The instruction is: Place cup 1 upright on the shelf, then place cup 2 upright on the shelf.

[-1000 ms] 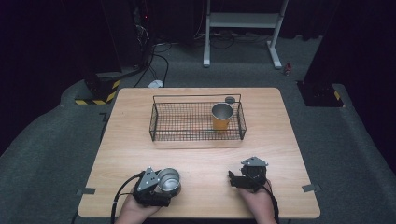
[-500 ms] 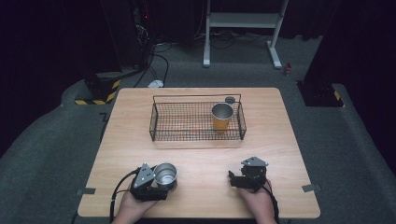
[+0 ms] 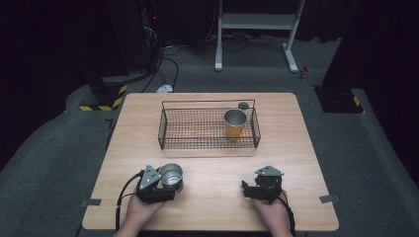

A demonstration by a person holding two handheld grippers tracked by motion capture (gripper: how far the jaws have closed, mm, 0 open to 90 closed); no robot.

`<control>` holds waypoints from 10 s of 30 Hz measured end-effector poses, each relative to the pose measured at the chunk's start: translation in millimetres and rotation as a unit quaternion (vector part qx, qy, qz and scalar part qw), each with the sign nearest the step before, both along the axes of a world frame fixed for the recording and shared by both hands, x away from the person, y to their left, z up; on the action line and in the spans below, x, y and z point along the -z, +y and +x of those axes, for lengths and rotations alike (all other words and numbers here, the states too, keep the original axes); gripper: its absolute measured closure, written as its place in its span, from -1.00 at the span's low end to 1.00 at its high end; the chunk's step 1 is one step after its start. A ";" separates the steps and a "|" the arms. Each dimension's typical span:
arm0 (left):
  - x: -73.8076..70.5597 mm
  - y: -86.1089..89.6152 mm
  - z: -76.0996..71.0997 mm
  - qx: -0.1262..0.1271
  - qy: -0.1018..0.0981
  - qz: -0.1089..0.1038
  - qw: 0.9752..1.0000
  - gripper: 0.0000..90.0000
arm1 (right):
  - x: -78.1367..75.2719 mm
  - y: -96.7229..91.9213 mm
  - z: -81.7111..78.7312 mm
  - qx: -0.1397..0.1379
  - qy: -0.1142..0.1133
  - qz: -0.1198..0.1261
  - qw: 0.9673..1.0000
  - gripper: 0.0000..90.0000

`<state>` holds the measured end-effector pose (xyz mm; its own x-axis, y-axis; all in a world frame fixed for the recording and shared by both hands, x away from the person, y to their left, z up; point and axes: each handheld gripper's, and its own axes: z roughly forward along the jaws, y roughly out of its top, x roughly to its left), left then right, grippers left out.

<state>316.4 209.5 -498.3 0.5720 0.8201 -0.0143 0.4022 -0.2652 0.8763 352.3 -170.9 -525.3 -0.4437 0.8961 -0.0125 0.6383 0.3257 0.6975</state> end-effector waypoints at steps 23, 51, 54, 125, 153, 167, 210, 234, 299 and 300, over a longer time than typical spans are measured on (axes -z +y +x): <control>1.1 -9.8 22.0 -0.015 0.013 -0.016 1.000 -0.67 | 0.0 -0.1 0.0 0.000 0.000 0.000 1.000 -0.78; -3.3 -8.0 14.3 -0.016 -0.028 -0.008 0.999 -0.58 | 0.0 0.0 0.3 0.000 -0.001 0.000 1.000 -0.77; -5.2 -7.1 13.6 -0.016 -0.029 -0.010 0.999 -0.58 | 0.0 0.0 0.3 0.000 -0.001 0.000 1.000 -0.77; -47.9 -26.5 24.1 -0.053 -0.069 -0.076 0.993 -0.58 | 0.1 -1.1 -0.6 -0.003 0.000 0.001 1.000 -0.78; -77.5 -31.1 58.9 -0.081 -0.079 -0.091 0.989 -0.58 | 0.1 -1.0 -0.2 -0.008 0.000 0.001 1.000 -0.78; -88.2 -37.1 84.8 -0.089 -0.086 -0.088 0.988 -0.58 | 0.0 -1.2 -0.8 -0.009 0.000 0.000 1.000 -0.78; -77.2 -51.1 169.2 -0.114 -0.051 -0.049 0.991 -0.58 | 0.2 -1.5 -1.3 -0.013 -0.003 -0.002 1.000 -0.78; -56.1 -59.5 197.7 -0.118 0.010 -0.029 0.993 -0.58 | 0.1 -1.1 -2.0 -0.014 -0.001 -0.001 1.000 -0.78; -28.9 -58.3 204.8 -0.111 0.129 0.081 0.982 -0.61 | 0.1 -0.8 -3.1 -0.025 -0.002 -0.002 1.000 -0.78; -29.2 -58.0 205.1 -0.110 0.129 0.082 0.982 -0.61 | 0.1 -0.8 -3.1 -0.025 -0.001 -0.002 1.000 -0.78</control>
